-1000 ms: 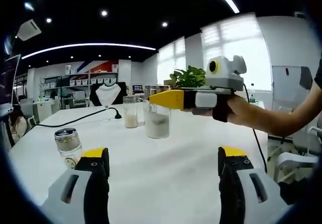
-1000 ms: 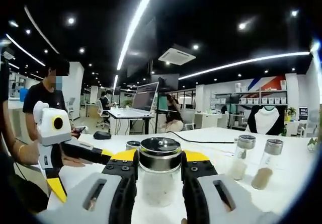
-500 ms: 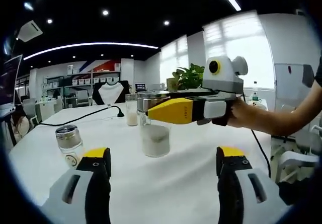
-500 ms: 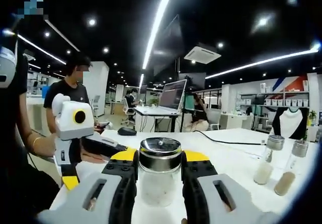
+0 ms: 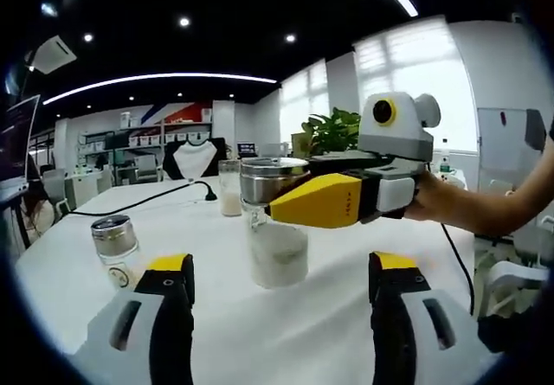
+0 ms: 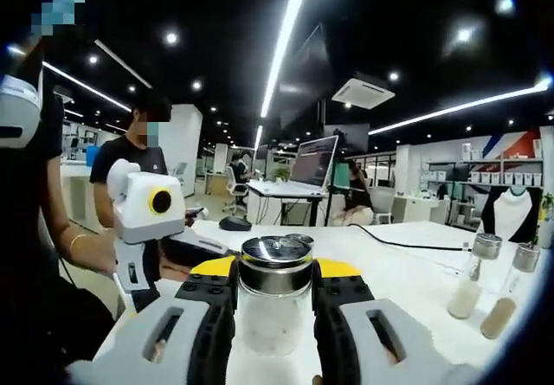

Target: Rotate the seasoning bottle until the label or dispensing opening points toward the visible target arrow and the bottle remains upright within the marked orientation range

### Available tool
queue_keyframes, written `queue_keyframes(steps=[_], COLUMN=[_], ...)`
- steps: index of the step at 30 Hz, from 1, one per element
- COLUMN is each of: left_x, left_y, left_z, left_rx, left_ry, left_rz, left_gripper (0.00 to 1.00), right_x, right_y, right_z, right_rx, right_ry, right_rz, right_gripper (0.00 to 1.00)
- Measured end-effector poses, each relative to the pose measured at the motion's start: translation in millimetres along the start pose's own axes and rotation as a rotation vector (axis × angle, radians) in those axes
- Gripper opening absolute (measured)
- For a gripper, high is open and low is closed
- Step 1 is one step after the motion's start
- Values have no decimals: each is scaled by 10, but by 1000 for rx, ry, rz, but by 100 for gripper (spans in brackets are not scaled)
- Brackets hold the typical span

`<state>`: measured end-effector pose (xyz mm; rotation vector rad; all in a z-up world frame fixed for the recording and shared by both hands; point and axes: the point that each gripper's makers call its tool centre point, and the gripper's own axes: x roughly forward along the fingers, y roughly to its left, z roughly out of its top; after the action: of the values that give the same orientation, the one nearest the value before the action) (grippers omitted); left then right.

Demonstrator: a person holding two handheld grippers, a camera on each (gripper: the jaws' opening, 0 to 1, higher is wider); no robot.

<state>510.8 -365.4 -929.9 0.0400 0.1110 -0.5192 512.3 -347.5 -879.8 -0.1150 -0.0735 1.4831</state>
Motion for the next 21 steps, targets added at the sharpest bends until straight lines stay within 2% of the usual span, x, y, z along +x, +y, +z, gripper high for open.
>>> queue_keyframes(steps=[7,13,20,21], left_x=[92,175,288,292], left_y=[8,86,76,101], left_z=[29,75,79,93], left_rx=[-2,32,71,66], left_ry=[-6,-14,-18,-32], left_rz=[-4,12,9,33], left_gripper=[86,85,81,78], right_x=[-32,-49,-42,-41], right_y=[-15,-13,1,1], right_z=[-4,-36,-51,-51], right_rx=[-2,-3,7,7], right_ry=[9,22,30,30], right_rz=[7,11,22,22], right_gripper=[31,31,31,31])
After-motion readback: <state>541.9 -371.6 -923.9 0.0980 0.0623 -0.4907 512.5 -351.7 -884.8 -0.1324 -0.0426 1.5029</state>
